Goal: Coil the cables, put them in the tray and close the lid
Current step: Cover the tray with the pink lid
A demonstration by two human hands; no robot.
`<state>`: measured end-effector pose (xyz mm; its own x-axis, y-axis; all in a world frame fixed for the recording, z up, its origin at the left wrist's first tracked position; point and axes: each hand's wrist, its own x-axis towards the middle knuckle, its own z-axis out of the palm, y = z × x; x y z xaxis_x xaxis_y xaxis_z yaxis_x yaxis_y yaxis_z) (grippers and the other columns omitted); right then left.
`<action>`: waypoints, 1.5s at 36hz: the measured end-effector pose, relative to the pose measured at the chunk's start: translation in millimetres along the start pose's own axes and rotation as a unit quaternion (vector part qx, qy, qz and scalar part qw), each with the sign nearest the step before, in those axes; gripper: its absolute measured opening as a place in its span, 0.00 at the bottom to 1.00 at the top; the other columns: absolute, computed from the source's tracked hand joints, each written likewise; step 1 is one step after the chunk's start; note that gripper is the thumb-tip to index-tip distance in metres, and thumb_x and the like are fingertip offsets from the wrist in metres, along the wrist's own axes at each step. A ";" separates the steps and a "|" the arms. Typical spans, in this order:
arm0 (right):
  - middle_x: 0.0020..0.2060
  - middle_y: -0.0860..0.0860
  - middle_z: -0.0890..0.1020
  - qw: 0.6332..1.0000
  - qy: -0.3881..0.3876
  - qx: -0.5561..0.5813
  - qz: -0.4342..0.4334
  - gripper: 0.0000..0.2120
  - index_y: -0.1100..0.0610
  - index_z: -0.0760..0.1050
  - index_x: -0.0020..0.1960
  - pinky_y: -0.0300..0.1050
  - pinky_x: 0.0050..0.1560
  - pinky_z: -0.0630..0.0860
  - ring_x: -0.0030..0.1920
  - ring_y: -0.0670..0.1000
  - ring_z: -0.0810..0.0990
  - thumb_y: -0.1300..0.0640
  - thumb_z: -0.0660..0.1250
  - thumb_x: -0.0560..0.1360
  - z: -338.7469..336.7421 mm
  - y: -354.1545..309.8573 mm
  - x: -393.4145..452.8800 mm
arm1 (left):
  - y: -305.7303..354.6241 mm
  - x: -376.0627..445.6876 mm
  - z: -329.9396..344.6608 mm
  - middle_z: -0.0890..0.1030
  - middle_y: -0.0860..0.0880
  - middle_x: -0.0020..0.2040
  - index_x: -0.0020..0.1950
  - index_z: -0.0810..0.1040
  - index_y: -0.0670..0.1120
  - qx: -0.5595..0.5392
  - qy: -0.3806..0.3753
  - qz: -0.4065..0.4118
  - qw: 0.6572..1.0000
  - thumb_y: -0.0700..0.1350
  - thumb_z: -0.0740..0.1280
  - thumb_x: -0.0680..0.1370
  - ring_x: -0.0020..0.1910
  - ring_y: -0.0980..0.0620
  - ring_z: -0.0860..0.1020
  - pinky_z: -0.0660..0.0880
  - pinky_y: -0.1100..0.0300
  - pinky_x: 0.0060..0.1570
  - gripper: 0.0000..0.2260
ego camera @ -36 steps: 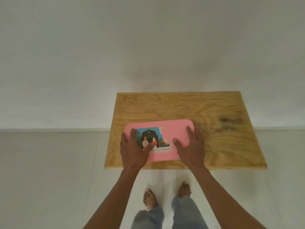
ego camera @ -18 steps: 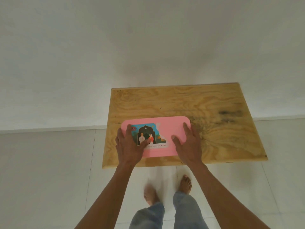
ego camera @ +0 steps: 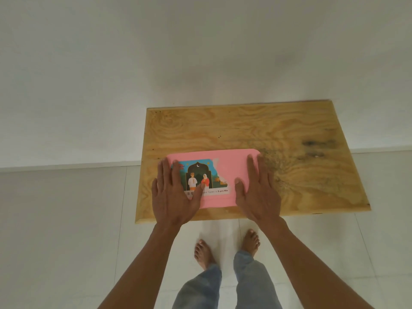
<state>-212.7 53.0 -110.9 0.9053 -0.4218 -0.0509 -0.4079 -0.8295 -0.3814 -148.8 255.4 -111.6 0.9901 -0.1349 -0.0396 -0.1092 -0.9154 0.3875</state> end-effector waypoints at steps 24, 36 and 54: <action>0.79 0.50 0.62 0.983 0.092 0.153 -0.047 0.35 0.51 0.69 0.74 0.41 0.62 0.69 0.73 0.51 0.69 0.34 0.63 0.73 14.4 20.0 -4.3 | -6.6 -5.1 14.5 0.68 0.41 0.76 0.71 0.75 0.46 -0.043 0.128 0.036 0.990 0.69 0.62 0.73 0.74 0.40 0.67 0.71 0.44 0.67 0.35; 0.76 0.47 0.66 0.973 0.106 0.204 -0.033 0.37 0.57 0.70 0.73 0.44 0.70 0.65 0.73 0.48 0.68 0.35 0.65 0.72 11.5 17.7 21.0 | 3.2 16.4 11.1 0.72 0.44 0.74 0.67 0.77 0.44 -0.058 0.129 -0.011 0.990 0.71 0.63 0.69 0.69 0.41 0.73 0.76 0.46 0.59 0.38; 0.76 0.48 0.65 0.973 0.119 0.199 -0.008 0.32 0.60 0.69 0.74 0.38 0.70 0.60 0.75 0.49 0.65 0.46 0.71 0.75 10.4 7.7 191.4 | 49.5 188.1 22.1 0.68 0.48 0.76 0.70 0.75 0.46 -0.072 0.123 0.013 0.990 0.72 0.60 0.69 0.74 0.43 0.67 0.71 0.49 0.66 0.39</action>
<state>-41.3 -30.3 -133.1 0.8384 -0.5223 0.1557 -0.2724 -0.6491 -0.7103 30.1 176.3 -120.2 0.9806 -0.0455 0.1907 -0.1391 -0.8471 0.5129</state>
